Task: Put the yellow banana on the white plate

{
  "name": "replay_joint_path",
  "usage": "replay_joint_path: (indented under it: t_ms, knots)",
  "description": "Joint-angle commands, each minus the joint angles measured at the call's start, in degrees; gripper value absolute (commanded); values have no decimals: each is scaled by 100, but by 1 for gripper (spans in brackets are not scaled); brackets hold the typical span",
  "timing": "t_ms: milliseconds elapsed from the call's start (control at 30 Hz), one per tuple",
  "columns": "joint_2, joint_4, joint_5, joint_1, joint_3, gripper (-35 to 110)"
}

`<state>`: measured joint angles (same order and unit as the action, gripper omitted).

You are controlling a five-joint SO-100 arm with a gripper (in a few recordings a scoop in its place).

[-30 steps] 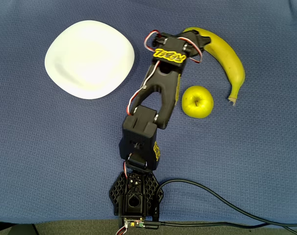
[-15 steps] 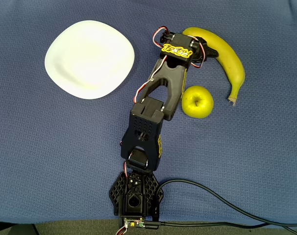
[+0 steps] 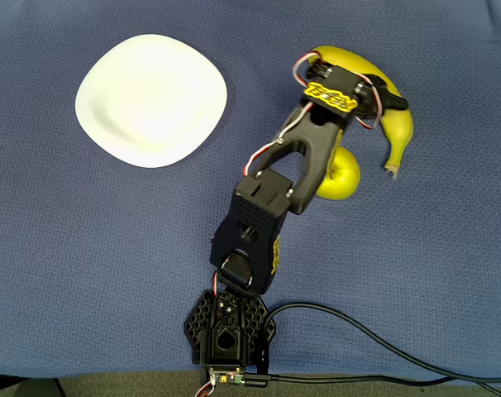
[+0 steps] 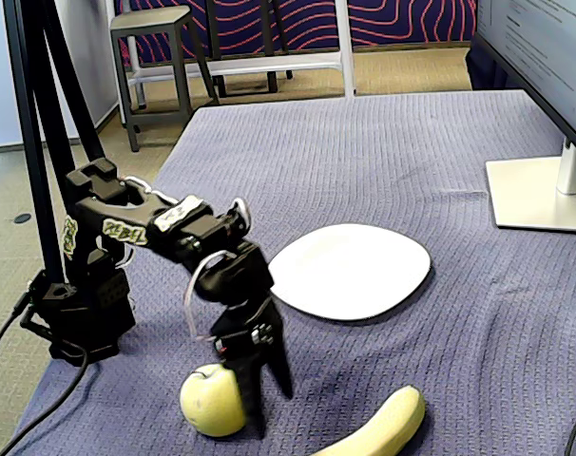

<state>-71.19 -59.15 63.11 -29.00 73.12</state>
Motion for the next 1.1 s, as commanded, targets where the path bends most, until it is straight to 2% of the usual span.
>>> replay_joint_path:
  t_ms: [0,500,633,833,1067]
  knots:
    - [-185,-202,-352,-387,-492,38]
    - [387,-712,-721,-1090,-993,33]
    - [360,-800,-545,-1090,-914,26]
    - [308,-624,-501,-1099,-545,25]
    - [659,-1011,-220,-1134,-1222,24]
